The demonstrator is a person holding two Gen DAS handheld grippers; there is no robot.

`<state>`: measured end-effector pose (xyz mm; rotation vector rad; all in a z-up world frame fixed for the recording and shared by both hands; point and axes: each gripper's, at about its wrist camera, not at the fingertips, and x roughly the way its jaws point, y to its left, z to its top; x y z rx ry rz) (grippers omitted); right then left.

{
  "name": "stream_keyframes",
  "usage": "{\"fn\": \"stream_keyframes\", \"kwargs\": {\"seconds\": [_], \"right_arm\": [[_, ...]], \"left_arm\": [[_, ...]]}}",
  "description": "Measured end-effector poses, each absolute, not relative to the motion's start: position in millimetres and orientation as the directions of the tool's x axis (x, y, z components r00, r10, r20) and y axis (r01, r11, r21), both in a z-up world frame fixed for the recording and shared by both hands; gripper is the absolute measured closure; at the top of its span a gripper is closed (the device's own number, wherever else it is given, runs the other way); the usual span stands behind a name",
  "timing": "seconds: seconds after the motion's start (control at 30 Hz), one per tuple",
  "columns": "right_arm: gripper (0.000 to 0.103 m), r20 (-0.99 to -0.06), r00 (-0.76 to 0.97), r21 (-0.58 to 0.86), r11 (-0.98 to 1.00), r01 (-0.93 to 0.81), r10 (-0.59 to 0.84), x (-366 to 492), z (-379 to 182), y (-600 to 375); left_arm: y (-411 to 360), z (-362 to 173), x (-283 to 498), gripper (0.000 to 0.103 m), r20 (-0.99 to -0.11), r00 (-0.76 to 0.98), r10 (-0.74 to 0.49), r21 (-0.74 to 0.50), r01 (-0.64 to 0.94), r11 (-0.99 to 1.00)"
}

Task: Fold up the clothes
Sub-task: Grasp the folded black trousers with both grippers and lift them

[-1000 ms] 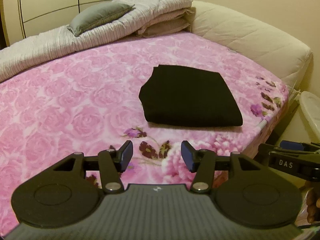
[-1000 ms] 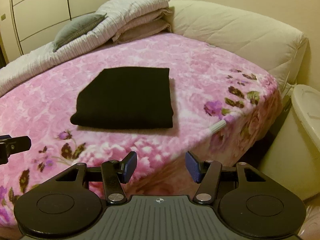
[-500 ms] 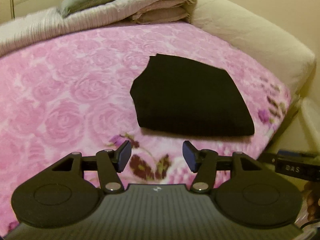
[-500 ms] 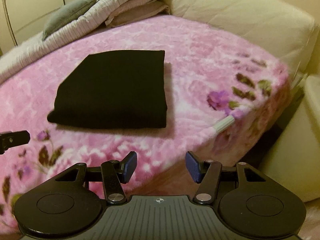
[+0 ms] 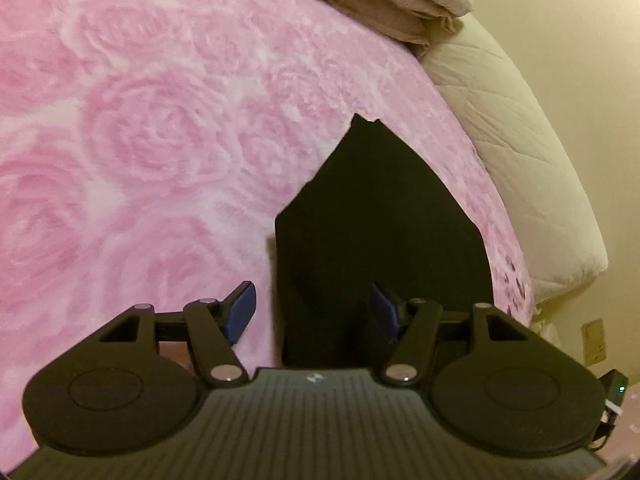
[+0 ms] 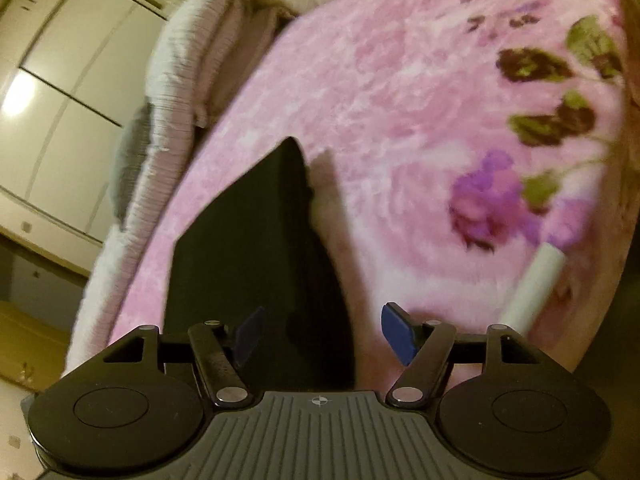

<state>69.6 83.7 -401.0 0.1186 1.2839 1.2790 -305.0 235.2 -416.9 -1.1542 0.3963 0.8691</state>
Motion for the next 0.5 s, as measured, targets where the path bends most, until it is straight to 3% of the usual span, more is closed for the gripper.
{"fn": "stream_keyframes", "kwargs": {"seconds": [0.5], "right_arm": [[0.033, -0.508, -0.408, 0.821, 0.283, -0.496, 0.759, 89.1, -437.9, 137.0]], "left_arm": [[300.1, -449.2, -271.2, 0.045, -0.546, 0.794, 0.267, -0.782, -0.597, 0.178]]}}
